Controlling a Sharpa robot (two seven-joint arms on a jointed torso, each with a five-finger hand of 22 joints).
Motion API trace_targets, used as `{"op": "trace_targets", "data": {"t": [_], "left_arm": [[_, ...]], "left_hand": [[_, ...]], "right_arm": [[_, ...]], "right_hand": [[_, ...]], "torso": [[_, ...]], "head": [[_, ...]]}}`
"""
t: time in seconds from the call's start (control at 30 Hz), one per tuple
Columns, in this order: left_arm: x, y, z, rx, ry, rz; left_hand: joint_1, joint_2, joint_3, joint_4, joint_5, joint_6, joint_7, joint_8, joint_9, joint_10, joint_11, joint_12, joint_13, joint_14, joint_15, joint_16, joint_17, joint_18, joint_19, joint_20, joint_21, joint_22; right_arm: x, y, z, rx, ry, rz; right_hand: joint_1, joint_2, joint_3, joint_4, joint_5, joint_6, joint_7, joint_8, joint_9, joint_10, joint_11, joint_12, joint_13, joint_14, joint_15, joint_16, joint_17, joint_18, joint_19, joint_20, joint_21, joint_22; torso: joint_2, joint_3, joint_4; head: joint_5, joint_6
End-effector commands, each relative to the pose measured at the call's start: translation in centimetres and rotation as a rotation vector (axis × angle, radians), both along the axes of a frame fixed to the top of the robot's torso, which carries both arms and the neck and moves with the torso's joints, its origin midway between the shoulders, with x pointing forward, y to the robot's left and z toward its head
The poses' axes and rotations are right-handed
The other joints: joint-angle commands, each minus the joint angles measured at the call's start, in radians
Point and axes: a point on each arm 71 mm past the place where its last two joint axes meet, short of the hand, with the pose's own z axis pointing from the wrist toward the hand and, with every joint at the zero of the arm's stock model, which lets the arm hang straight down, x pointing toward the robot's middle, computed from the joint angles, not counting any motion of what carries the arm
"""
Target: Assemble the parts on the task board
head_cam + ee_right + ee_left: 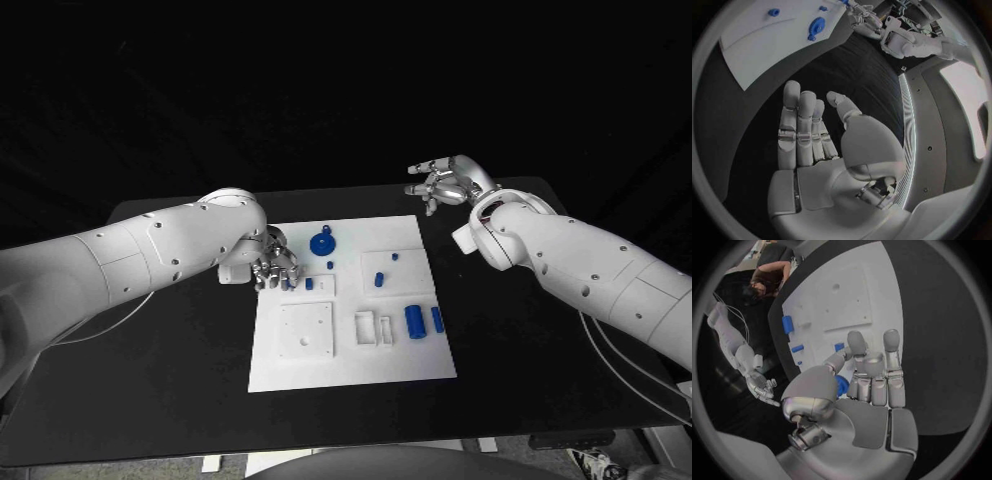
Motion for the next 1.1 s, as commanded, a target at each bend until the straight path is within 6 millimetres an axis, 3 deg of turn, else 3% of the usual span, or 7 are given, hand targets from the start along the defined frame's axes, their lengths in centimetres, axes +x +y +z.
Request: {"op": "trace_targets", "data": {"t": [0.03, 1.1], "left_arm": [[-0.11, -0.07, -0.13, 0.011, 0.009, -0.019], [-0.39, 0.07, -0.37, 0.014, 0.014, -0.022]], "left_hand": [[0.008, 0.006, 0.004, 0.0, 0.003, 0.208, -0.134, 0.007, 0.001, 0.038, -0.005, 0.003, 0.001, -0.001, 0.002, -0.003, 0.002, 0.018, -0.002, 0.006, 0.004, 0.02], [0.009, 0.005, 0.005, 0.002, 0.003, 0.207, -0.133, 0.006, 0.002, 0.038, -0.005, 0.001, 0.006, -0.001, 0.002, -0.004, 0.002, 0.018, -0.003, 0.006, 0.006, 0.02]], "right_arm": [[-0.03, 0.19, 0.02, -0.004, -0.002, 0.014], [-0.03, 0.27, 0.01, -0.003, -0.001, 0.016]], "right_hand": [[0.0, -0.012, 0.006, -0.002, 0.004, -0.003, 0.007, -0.006, -0.001, -0.001, 0.0, -0.005, -0.002, -0.001, -0.002, -0.005, 0.001, 0.005, -0.008, -0.002, 0.003, 0.001], [0.0, -0.012, 0.009, -0.002, 0.004, -0.002, 0.007, -0.006, -0.001, -0.001, -0.001, -0.005, -0.002, -0.001, -0.002, -0.005, 0.001, 0.006, -0.008, -0.002, 0.002, 0.003]], "torso": [[0.0, 0.0, -0.0001], [0.0, 0.0005, -0.0006]], "head": [[0.001, -0.001], [0.002, 0.0]]}}
